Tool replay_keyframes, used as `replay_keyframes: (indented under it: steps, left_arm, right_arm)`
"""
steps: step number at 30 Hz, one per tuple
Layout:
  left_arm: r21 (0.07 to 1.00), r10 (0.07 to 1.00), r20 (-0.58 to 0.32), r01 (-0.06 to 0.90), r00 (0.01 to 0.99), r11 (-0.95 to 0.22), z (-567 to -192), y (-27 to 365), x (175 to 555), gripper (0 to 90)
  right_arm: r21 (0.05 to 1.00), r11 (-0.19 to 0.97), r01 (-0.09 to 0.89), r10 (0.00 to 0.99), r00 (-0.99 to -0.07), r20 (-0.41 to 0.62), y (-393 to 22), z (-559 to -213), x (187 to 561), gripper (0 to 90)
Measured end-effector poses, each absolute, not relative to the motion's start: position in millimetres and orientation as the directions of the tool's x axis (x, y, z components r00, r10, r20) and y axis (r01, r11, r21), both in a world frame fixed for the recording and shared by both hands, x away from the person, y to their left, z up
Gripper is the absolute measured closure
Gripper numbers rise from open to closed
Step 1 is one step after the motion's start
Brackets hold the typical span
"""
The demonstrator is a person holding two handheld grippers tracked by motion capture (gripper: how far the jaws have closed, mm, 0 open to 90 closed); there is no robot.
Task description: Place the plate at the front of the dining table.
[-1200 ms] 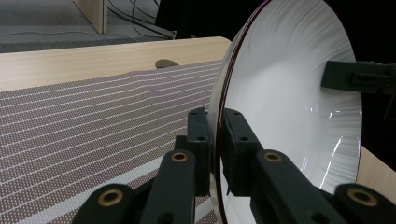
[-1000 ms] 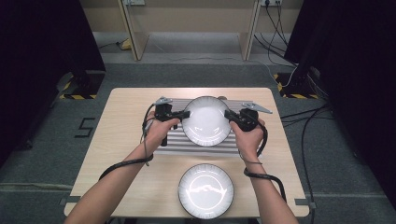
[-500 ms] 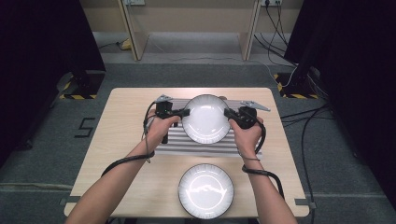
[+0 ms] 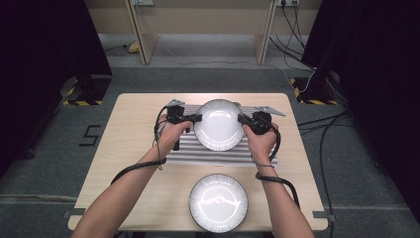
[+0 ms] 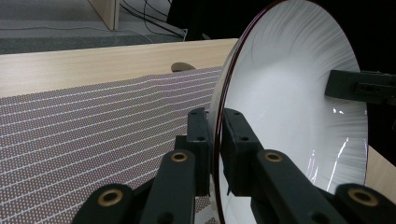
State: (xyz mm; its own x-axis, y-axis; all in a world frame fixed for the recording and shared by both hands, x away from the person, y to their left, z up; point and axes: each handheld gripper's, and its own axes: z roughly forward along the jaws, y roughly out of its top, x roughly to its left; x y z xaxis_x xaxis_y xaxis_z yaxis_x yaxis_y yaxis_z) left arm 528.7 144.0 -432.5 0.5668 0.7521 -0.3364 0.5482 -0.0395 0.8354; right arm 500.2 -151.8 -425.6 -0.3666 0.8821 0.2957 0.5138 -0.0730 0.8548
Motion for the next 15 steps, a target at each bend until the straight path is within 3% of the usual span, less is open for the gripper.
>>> replay_keyframes:
  steps: [15]
  left_arm:
    - [0.823,0.759,-0.345,0.566,0.553,-0.038,-437.4,141.0,537.9,81.4]
  right_arm:
    - [0.845,-0.08,0.529,0.887,-0.349,0.302,-152.8,-431.8,509.4,80.8]
